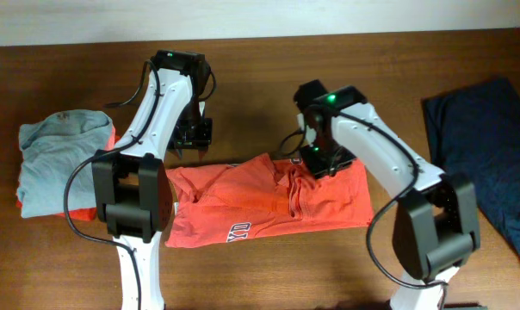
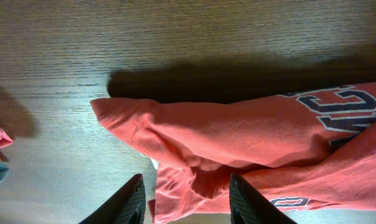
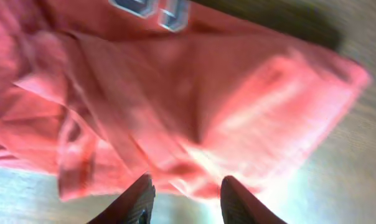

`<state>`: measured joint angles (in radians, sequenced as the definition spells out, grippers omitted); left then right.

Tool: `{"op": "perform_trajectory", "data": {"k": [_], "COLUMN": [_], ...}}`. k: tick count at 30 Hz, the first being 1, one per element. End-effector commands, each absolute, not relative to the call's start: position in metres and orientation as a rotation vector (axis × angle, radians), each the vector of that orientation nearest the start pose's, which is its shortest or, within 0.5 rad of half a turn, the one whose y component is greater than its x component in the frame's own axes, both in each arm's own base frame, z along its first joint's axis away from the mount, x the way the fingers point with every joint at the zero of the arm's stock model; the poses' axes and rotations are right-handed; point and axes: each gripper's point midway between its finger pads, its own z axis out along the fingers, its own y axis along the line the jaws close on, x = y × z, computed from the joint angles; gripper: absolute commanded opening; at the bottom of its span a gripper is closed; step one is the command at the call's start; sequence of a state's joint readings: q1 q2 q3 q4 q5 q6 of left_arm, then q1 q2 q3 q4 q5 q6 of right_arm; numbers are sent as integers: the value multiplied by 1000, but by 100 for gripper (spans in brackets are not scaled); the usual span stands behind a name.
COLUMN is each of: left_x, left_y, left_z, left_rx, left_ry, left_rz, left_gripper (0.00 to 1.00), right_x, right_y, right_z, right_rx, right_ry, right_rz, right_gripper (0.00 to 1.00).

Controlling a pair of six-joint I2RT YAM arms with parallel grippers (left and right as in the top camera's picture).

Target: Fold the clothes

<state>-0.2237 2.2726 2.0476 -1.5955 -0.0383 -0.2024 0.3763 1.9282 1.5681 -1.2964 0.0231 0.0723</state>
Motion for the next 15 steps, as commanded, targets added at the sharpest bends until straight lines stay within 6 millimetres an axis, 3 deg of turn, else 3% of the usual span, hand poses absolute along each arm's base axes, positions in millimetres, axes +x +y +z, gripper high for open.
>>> {"op": "perform_trajectory", "data": {"k": [1, 8, 15], "left_x": [375, 373, 372], "left_y": [-76, -76, -76], "left_z": [81, 81, 82], "left_rx": [53, 54, 54], "left_ry": [3372, 3380, 3384], "left_rz": [155, 158, 160], "left_gripper": [44, 44, 44], "right_x": [317, 309, 311], "right_y": [110, 107, 98], "right_z": [100, 93, 68], "right_rx": [-423, -421, -289], "right_ry": [3176, 3208, 3228], "right_rz": [-120, -139, -191], "right_gripper": [41, 38, 32]}}
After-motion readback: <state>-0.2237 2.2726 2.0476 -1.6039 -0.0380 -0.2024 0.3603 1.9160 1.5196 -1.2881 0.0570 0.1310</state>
